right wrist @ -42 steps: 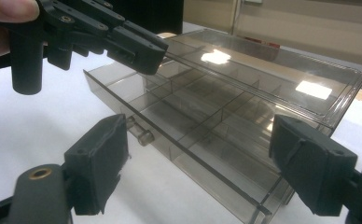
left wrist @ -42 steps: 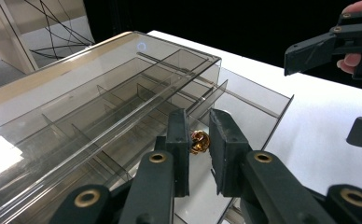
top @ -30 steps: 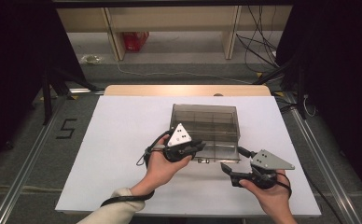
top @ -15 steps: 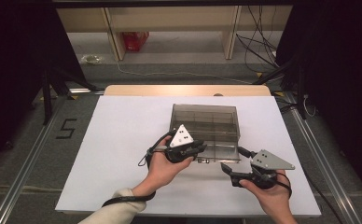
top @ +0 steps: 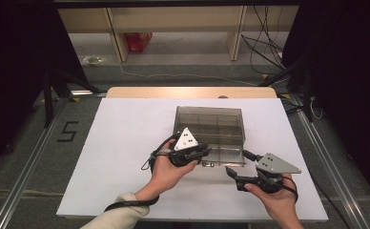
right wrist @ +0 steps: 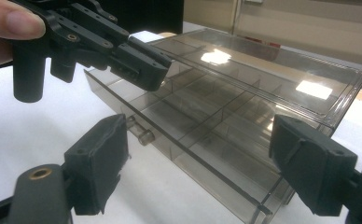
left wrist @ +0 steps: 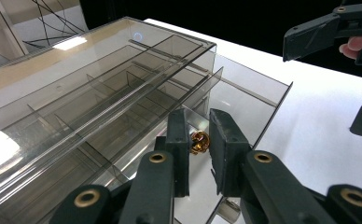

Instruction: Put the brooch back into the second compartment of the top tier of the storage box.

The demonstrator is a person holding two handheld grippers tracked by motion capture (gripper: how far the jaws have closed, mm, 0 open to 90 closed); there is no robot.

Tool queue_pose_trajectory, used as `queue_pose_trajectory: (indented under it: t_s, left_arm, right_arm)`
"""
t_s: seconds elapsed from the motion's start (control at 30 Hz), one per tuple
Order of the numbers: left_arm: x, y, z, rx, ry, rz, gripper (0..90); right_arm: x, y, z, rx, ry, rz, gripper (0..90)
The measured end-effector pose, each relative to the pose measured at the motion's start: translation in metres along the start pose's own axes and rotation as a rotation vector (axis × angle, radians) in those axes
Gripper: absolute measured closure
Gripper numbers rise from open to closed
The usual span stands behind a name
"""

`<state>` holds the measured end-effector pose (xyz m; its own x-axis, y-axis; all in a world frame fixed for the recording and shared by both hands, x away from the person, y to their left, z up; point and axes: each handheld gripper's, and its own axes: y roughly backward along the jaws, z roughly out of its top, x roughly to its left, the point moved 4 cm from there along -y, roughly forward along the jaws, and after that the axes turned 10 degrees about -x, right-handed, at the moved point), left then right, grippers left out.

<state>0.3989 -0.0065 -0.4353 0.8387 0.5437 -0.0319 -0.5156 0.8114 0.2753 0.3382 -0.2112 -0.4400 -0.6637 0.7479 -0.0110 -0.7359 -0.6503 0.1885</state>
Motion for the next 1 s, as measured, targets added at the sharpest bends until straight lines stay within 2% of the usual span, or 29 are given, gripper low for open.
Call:
queue_pose_trajectory:
  t_s: [1.0]
  left_arm:
    - [-0.0026, -0.0077, -0.0093, 0.071, 0.010, -0.011, 78.1]
  right_arm:
    - [0.0004, -0.0009, -0.0008, 0.003, -0.002, 0.003, 20.6]
